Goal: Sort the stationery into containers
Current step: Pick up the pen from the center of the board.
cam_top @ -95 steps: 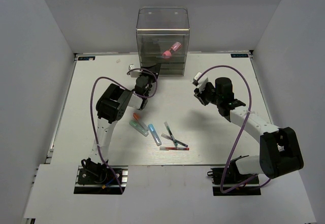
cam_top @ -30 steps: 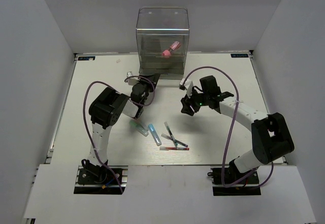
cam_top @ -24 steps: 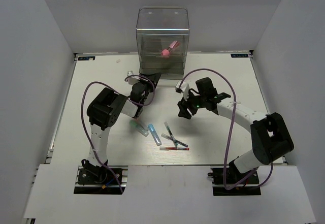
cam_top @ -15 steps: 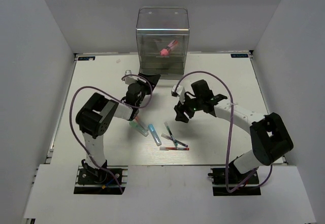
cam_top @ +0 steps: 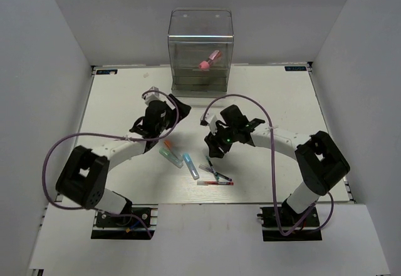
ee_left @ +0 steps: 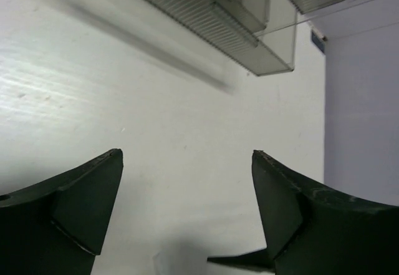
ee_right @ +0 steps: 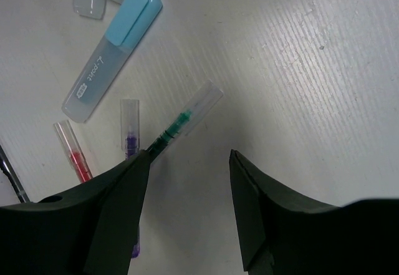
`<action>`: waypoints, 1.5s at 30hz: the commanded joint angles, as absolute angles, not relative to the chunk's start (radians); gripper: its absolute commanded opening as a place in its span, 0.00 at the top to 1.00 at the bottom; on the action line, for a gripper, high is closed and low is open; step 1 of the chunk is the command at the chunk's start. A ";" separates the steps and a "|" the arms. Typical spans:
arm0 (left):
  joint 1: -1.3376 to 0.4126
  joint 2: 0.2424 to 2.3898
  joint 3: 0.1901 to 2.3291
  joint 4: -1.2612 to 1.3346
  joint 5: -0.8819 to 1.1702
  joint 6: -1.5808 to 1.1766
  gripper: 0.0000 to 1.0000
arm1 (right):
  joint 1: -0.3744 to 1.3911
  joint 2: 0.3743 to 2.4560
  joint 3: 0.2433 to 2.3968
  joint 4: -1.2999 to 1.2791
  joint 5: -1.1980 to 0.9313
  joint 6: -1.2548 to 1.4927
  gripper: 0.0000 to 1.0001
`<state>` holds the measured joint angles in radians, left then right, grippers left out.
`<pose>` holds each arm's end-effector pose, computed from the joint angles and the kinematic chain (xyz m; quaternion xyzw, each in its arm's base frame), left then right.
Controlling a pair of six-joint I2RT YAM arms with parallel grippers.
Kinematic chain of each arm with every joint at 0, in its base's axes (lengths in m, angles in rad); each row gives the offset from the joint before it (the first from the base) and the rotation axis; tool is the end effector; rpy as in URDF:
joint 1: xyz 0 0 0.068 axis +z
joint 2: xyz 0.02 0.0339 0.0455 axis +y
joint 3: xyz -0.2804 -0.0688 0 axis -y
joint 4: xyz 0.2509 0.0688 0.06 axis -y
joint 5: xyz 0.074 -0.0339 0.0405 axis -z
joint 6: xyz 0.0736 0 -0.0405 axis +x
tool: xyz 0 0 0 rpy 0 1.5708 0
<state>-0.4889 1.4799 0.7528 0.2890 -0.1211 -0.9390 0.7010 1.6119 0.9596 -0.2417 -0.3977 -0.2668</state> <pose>0.3176 -0.1589 0.2084 -0.2196 0.8138 -0.3121 0.4382 0.2538 0.2515 0.1785 -0.4883 0.7880 0.2521 0.2777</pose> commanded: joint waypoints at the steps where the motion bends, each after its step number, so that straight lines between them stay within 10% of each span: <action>1: -0.483 1.349 0.715 0.033 -0.175 -0.900 0.04 | 0.721 1.605 0.993 -0.238 -0.370 -0.223 0.40; 22: -0.483 0.940 0.618 -0.414 -0.302 -1.103 0.01 | 0.818 1.710 1.014 -0.225 -0.207 -0.133 0.38; 33: -0.483 0.844 0.551 -0.468 -0.302 -1.134 0.01 | 0.870 1.775 1.034 -0.253 -0.068 -0.140 0.79; 45: -0.492 0.962 0.557 -0.223 -0.074 -0.915 0.50 | 0.772 1.703 1.222 -0.143 -0.014 -0.586 1.00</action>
<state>-0.4866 0.9218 0.5480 -0.3367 -0.1856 -1.0264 0.8024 1.7485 1.1095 -0.2356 -0.0391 -0.4156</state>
